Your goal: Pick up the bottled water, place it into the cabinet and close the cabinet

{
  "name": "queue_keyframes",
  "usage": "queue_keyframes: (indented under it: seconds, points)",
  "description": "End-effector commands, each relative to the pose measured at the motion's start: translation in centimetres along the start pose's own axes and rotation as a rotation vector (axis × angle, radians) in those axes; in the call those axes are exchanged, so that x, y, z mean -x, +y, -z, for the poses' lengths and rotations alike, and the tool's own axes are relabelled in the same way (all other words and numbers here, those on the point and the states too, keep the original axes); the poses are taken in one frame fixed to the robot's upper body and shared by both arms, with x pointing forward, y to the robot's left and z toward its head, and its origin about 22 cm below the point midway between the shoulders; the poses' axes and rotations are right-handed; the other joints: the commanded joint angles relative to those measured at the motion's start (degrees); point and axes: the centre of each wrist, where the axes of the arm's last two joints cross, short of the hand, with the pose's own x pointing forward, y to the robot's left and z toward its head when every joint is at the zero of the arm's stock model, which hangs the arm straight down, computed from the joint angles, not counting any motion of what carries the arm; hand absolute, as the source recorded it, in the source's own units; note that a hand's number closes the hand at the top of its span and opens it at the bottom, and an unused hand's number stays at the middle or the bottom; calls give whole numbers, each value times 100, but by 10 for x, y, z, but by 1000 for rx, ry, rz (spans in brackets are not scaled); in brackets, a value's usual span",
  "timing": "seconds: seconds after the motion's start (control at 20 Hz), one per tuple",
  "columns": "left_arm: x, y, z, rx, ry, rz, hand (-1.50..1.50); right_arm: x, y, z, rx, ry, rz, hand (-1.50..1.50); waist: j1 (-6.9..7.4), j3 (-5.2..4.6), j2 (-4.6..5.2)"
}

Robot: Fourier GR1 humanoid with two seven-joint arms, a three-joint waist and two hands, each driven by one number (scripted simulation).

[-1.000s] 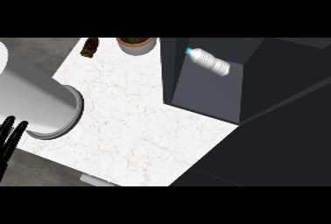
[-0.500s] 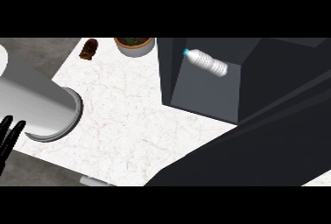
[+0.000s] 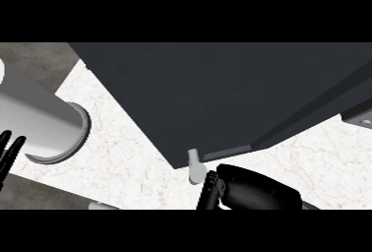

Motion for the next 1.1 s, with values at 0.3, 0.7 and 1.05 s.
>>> queue_keyframes:
  seconds: [0.3, 0.7, 1.05]
  points:
    - [-1, 10, -6, -21, -6, 7, -150, -14, -55, 98, 165, 160, 65, 150, -186, 68, -30]
    - [-4, 19, -11, -55, -31, 10, -150, -31, -110, 136, 505, 145, 89, 150, -353, 80, -28]
    - [-2, 15, -14, -56, -38, -4, -150, -17, -124, 149, 657, 119, 155, 150, -386, 97, -3]
